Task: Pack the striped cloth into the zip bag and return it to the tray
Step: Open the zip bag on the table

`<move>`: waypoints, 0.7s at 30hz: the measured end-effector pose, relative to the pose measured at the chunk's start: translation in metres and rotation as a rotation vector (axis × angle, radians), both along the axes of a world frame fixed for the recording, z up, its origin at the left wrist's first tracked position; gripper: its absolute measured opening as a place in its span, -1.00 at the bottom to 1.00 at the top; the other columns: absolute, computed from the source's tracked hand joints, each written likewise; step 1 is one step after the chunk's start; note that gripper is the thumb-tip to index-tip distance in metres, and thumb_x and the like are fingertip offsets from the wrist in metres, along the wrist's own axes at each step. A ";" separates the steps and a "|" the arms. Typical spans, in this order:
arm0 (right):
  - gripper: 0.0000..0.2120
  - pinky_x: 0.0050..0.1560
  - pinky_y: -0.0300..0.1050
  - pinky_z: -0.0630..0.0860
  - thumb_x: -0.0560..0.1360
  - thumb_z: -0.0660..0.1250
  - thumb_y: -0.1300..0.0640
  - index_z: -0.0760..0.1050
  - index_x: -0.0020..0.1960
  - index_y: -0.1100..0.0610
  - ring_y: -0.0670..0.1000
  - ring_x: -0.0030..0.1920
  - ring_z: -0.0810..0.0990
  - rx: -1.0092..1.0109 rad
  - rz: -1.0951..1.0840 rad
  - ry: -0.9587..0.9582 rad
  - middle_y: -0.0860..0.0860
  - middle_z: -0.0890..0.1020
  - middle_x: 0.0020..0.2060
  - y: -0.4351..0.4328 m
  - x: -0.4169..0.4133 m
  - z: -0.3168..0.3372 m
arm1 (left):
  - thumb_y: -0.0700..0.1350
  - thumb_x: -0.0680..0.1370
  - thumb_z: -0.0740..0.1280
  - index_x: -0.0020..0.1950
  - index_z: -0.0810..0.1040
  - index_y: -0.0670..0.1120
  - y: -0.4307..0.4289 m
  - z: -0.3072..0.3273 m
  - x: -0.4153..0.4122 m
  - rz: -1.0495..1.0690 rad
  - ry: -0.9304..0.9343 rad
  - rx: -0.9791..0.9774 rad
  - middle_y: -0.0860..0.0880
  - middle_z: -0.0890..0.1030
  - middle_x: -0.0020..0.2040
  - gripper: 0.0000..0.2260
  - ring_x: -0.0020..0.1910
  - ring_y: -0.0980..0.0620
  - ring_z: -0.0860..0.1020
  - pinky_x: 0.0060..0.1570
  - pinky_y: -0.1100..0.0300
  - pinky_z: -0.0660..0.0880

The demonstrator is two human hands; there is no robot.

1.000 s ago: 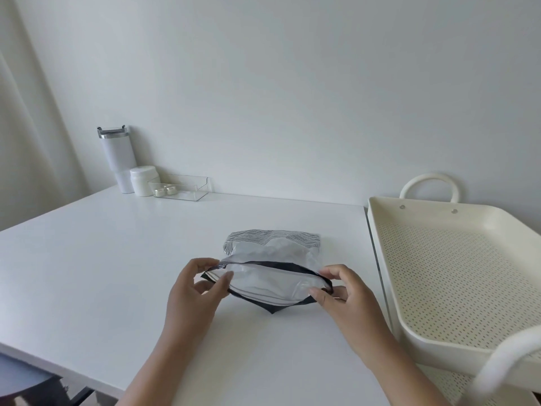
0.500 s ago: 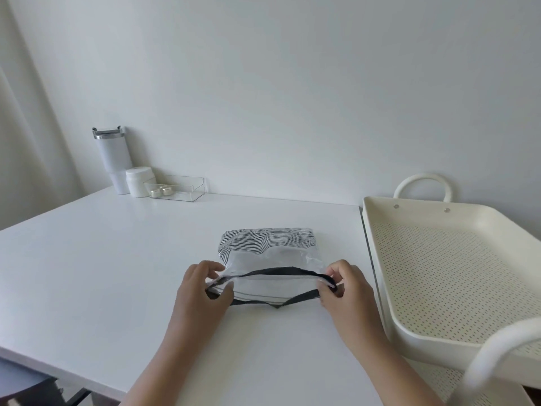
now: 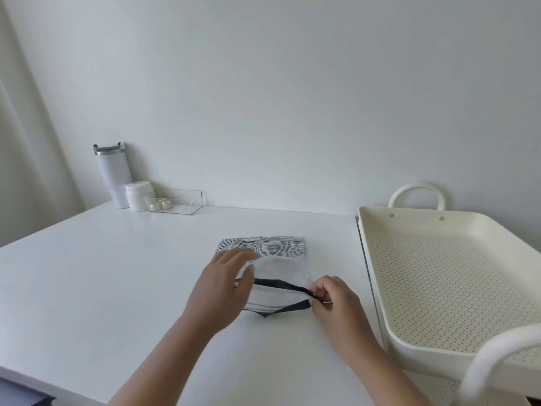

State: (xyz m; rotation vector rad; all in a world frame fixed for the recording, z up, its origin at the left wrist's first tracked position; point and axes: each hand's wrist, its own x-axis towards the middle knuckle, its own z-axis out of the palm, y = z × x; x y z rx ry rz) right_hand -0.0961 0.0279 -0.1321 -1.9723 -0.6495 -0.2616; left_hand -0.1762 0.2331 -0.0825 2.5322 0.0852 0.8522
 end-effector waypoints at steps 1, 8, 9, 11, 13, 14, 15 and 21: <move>-0.75 -0.22 -0.42 0.42 0.43 0.39 0.33 0.48 -0.21 -0.01 -0.15 -0.18 0.54 -0.015 0.005 -0.002 -0.10 0.55 -0.22 -0.001 0.000 0.000 | -0.07 0.61 0.17 0.35 0.46 0.14 -0.001 0.005 0.011 -0.069 0.122 0.055 0.21 0.46 0.36 -0.67 0.41 0.11 0.31 0.35 0.03 0.33; -0.77 -0.20 -0.41 0.42 0.41 0.39 0.32 0.53 -0.20 -0.01 -0.20 -0.15 0.52 -0.083 0.033 0.017 -0.12 0.55 -0.22 -0.001 -0.001 0.001 | -0.02 0.57 0.03 0.48 0.07 0.39 -0.007 0.005 0.063 -0.165 0.734 0.260 0.28 0.02 0.56 -0.48 0.56 0.10 -0.09 0.50 -0.01 -0.14; -0.77 -0.21 -0.43 0.41 0.41 0.39 0.32 0.53 -0.20 -0.02 -0.21 -0.15 0.52 -0.091 0.037 0.032 -0.13 0.55 -0.22 0.000 -0.002 0.000 | 0.01 0.56 0.01 0.48 0.05 0.40 -0.006 0.002 0.067 -0.136 0.806 0.258 0.26 -0.02 0.57 -0.49 0.56 0.06 -0.12 0.50 -0.07 -0.18; -0.73 -0.20 -0.45 0.40 0.41 0.39 0.32 0.52 -0.20 -0.07 -0.23 -0.15 0.51 -0.109 0.042 0.041 -0.14 0.54 -0.22 0.001 -0.003 0.000 | 0.08 0.55 -0.01 0.49 0.06 0.37 -0.001 -0.003 0.075 -0.078 0.932 0.209 0.22 -0.04 0.58 -0.50 0.56 -0.03 -0.14 0.48 -0.16 -0.21; -0.69 -0.20 -0.45 0.40 0.41 0.39 0.32 0.50 -0.21 -0.11 -0.23 -0.17 0.50 -0.134 0.057 0.035 -0.13 0.53 -0.22 0.000 -0.004 0.001 | 0.08 0.59 0.03 0.53 0.13 0.24 0.008 -0.007 0.081 -0.069 0.988 0.030 0.09 0.00 0.60 -0.52 0.56 -0.11 -0.12 0.48 -0.19 -0.22; -0.68 -0.21 -0.44 0.40 0.41 0.39 0.32 0.49 -0.22 -0.12 -0.23 -0.19 0.50 -0.147 0.071 0.034 -0.13 0.53 -0.23 -0.001 -0.005 0.002 | 0.05 0.61 0.05 0.54 0.14 0.20 0.013 -0.009 0.082 -0.068 0.993 -0.025 0.04 0.01 0.60 -0.53 0.56 -0.14 -0.12 0.48 -0.20 -0.23; -0.69 -0.22 -0.44 0.40 0.41 0.39 0.31 0.49 -0.23 -0.12 -0.23 -0.22 0.50 -0.156 0.090 0.040 -0.11 0.54 -0.23 -0.001 -0.007 0.004 | 0.04 0.62 0.06 0.54 0.13 0.20 0.019 -0.012 0.083 -0.054 0.999 -0.030 0.05 -0.01 0.60 -0.53 0.56 -0.15 -0.15 0.47 -0.21 -0.26; -0.76 -0.23 -0.39 0.43 0.41 0.41 0.32 0.61 -0.25 -0.02 -0.17 -0.30 0.52 -0.074 0.138 0.130 -0.06 0.60 -0.26 -0.005 -0.012 0.008 | 0.23 0.56 -0.03 0.50 -0.14 0.35 0.039 -0.019 0.081 0.087 1.103 0.141 0.21 -0.20 0.57 -0.47 0.53 -0.14 -0.29 0.43 -0.18 -0.30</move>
